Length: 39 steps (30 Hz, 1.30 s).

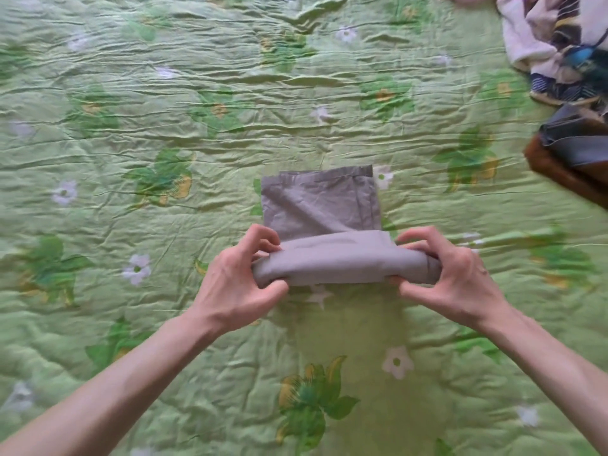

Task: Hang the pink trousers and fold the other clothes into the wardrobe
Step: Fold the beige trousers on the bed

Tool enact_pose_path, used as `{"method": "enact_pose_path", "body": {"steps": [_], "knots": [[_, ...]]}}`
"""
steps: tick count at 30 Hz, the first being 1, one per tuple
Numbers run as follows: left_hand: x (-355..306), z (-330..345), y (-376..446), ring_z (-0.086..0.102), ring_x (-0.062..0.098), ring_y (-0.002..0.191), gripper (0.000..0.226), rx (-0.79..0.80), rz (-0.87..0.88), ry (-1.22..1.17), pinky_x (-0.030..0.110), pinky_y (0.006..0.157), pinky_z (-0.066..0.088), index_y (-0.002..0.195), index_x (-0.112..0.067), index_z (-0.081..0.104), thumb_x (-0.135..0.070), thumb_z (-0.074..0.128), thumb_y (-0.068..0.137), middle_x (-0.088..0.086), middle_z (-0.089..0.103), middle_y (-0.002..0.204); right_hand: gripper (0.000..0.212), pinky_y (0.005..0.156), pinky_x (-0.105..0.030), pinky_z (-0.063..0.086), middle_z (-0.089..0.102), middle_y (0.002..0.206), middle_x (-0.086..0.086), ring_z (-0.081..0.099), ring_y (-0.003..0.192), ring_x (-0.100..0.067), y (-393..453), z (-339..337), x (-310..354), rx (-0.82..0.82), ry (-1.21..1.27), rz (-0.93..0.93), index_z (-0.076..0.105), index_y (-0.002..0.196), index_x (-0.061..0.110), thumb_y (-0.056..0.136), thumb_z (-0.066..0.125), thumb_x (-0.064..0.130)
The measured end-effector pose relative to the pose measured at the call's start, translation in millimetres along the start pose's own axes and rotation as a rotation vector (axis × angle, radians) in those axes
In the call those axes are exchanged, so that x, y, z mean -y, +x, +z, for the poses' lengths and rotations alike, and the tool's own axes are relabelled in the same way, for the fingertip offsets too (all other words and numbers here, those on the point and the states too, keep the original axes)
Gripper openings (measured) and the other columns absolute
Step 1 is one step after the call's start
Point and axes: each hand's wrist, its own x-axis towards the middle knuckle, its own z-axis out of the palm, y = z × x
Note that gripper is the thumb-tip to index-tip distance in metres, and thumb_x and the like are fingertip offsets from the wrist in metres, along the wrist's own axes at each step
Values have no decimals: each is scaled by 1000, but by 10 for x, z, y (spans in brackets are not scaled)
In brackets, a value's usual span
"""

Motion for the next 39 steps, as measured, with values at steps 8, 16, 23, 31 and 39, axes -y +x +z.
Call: {"method": "enact_pose_path", "body": {"steps": [8,16,23,31,39], "knots": [[61,168,10,53,2,64,33,-243,-398,-325,25,62,46,99,-26,59,-37,62,68,3,66,82,57,56,-39,50,58,66,-8,61,60,-21,97,68,252,-88,138,177,48,119,33,78,82,53],[259,529,501,56,15,124,59,-257,-450,-358,42,109,44,131,-24,53,-64,60,88,0,62,126,67,94,-35,45,63,124,-14,61,115,-29,526,574,30,-233,194,330,32,153,18,101,57,51],[297,683,550,29,30,141,91,-284,-436,14,44,121,21,162,-13,22,-58,62,94,14,36,150,68,129,-50,16,9,172,-16,10,160,-32,563,970,-120,-295,-478,-90,21,164,8,109,36,45],[334,862,655,42,33,128,85,-434,-418,181,47,110,34,155,-10,35,-64,60,93,15,47,140,70,127,-49,24,22,167,-26,19,158,-34,760,1242,-344,-272,-315,-125,30,159,-2,109,32,46],[280,828,671,43,29,135,86,-378,-512,107,45,116,35,152,-13,37,-64,64,89,10,47,145,79,130,-40,9,12,172,-17,6,161,-29,753,1233,-303,-285,-130,5,23,163,8,103,42,54]]}}
